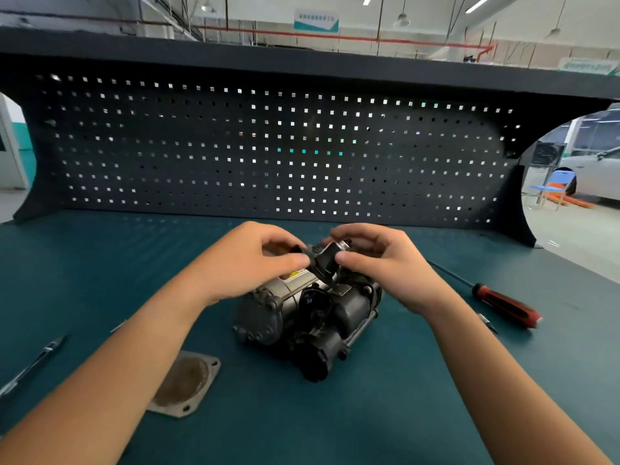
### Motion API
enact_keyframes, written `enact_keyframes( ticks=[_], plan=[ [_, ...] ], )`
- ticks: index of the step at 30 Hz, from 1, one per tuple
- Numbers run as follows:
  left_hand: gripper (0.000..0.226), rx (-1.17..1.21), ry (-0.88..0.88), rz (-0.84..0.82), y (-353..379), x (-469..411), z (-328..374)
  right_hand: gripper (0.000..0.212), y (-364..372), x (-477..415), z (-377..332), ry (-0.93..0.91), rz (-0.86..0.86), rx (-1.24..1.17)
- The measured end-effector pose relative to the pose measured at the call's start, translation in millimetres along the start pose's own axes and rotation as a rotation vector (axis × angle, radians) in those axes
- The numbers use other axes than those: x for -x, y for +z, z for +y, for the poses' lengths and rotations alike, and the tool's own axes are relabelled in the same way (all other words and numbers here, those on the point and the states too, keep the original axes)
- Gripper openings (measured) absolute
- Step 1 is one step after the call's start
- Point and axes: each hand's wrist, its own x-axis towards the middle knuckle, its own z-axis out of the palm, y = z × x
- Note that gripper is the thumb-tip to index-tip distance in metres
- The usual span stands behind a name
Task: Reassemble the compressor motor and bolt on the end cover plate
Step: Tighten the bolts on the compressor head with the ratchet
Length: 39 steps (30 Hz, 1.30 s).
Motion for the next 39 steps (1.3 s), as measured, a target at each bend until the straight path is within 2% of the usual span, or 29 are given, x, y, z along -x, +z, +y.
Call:
enact_keyframes(
  ticks=[7,9,11,13,15,17,20,26,31,39],
  plan=[
    [0.018,-0.505,0.073,0.102,15,8,10,0.043,21,-1,14,0.092,0.211,-0.062],
    [0.02,-0.555,0.081,0.126,20,10,14,0.036,24,-1,15,0.117,0.221,0.008],
    [0.02,-0.587,0.104,0.115,23,12,16,0.019,26,0,14,0.134,0.176,0.033],
    [0.017,-0.548,0.099,0.038,19,14,17,0.009,25,1,13,0.129,0.133,-0.041],
    [0.014,-0.375,0.061,-0.038,8,13,16,0.021,23,0,12,0.131,0.102,-0.108],
    [0.008,-0.267,0.042,-0.023,-2,9,11,0.031,21,0,12,0.135,0.055,-0.142],
    [0.01,-0.298,0.025,0.033,-8,6,1,0.035,21,2,12,0.127,0.002,-0.177],
    [0.014,-0.369,0.007,-0.062,5,5,-2,0.033,17,3,11,0.089,-0.047,-0.137],
    [0.012,-0.357,-0.004,-0.137,9,3,-4,0.039,13,4,10,0.089,-0.115,-0.116],
    [0.01,-0.344,-0.017,-0.124,8,4,-3,0.043,11,6,10,0.115,-0.193,-0.091]
  ],
)
